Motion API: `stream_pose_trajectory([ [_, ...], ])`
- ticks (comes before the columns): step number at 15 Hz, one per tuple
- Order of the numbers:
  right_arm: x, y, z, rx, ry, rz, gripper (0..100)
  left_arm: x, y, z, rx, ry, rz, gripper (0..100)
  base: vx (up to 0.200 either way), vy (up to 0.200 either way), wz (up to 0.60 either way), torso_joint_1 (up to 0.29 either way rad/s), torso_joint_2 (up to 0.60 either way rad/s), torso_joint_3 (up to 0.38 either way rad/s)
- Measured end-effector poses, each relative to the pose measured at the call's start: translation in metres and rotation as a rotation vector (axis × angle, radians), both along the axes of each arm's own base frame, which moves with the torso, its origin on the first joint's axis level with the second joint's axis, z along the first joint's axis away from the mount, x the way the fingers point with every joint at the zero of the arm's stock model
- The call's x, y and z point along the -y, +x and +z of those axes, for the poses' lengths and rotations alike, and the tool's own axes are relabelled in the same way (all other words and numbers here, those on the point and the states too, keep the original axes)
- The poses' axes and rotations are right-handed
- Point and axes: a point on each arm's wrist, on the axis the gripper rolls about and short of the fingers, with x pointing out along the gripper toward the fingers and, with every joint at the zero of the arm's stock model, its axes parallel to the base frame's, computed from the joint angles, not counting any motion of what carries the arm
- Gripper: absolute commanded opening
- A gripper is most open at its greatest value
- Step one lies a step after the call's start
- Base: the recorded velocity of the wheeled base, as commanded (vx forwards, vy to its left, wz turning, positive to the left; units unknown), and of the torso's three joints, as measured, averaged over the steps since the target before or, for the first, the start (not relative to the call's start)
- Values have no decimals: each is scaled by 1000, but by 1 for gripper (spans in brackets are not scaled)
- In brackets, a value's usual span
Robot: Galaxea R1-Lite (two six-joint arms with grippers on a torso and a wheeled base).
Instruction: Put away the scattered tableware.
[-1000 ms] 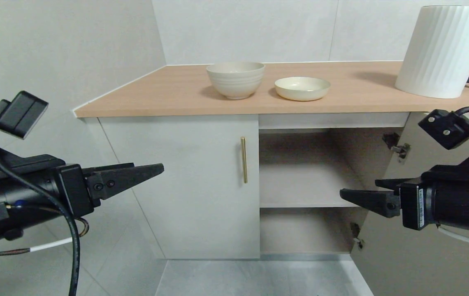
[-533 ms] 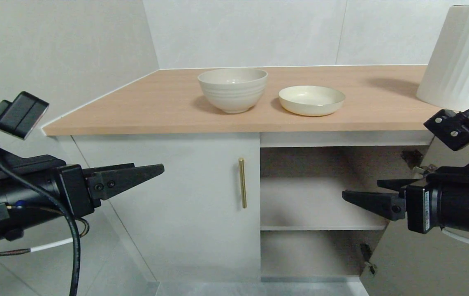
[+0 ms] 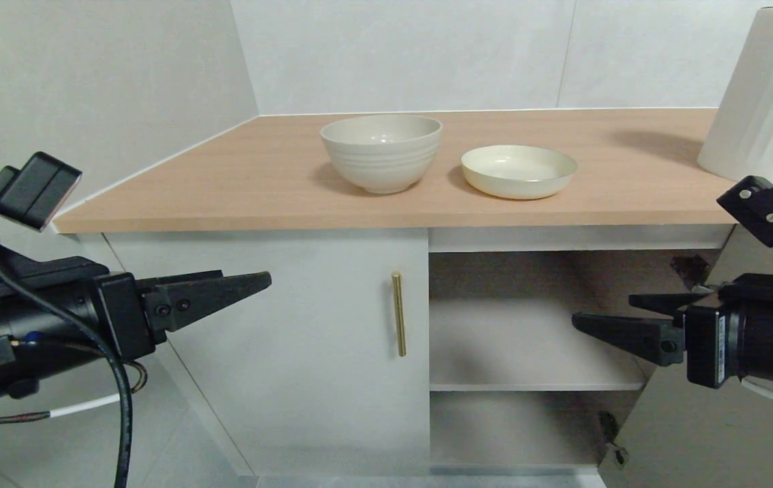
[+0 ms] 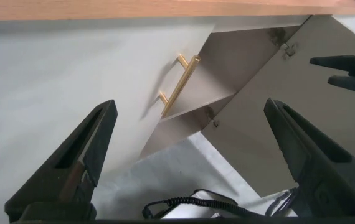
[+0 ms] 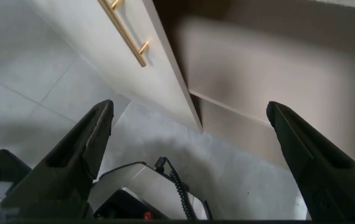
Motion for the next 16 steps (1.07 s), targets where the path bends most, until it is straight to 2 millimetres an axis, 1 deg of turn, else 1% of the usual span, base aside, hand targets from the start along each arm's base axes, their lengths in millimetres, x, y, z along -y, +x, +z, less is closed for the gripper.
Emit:
stream_pose_trajectory([
  [4, 0, 0, 1, 3, 3, 2, 100, 1, 1, -1, -5, 1, -4, 100, 0, 0, 0, 77, -243, -253],
  [8, 0, 0, 0, 0, 2, 3, 100, 1, 2, -3, -14, 3, -4, 100, 0, 0, 0, 133, -516, -301],
  [16, -1, 3, -2, -10, -5, -1, 100, 2, 5, -6, -27, 7, 0, 100, 0, 0, 0, 185, -478, -295],
])
